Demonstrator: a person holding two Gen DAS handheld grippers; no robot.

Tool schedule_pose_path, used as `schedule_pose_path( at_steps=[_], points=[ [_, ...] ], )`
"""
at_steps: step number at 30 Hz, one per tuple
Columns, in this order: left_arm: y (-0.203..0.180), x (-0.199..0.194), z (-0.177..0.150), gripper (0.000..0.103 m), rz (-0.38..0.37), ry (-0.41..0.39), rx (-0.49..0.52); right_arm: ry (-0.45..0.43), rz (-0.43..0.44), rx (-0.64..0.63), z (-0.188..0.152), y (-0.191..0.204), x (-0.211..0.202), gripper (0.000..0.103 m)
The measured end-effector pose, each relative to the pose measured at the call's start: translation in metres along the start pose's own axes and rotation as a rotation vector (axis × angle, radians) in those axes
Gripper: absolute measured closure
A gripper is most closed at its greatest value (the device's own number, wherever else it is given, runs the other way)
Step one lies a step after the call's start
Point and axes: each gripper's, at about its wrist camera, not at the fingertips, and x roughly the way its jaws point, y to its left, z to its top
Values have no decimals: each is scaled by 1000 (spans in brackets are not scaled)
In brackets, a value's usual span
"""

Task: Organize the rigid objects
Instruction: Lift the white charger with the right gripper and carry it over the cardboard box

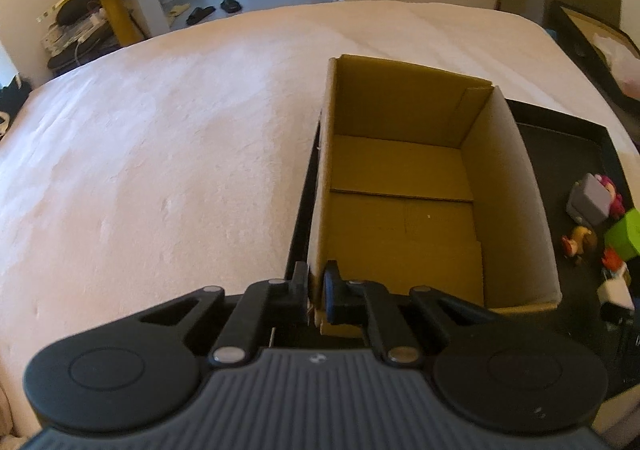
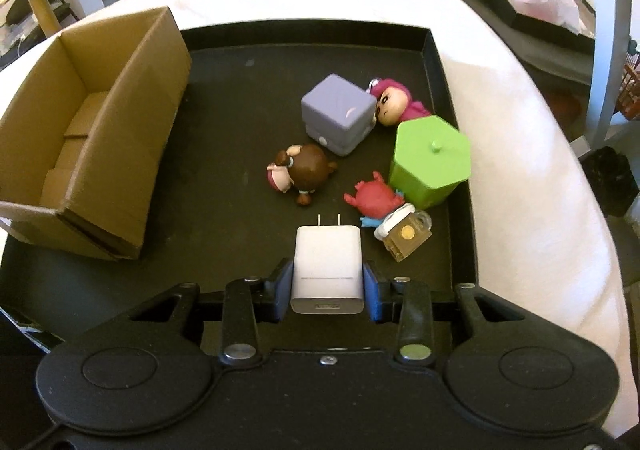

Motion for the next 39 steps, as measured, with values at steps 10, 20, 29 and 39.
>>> schedule_pose_path(
  at_steps=[10,20,29,39],
  points=[
    [6,-4,-8,96,-48,-13,21,-52,11,-16,5,4,-22,67],
    [10,-1,-10,96,-56,-2,-1,-141,34,-55,26,22,-51,67],
    [15,2,-15,96,-75,-3,-23,-188,54,-105,45,48,-65,67],
    [21,5,-16,96,-91,7,-65,-241,84,-176,57,79,-71,67]
  ],
)
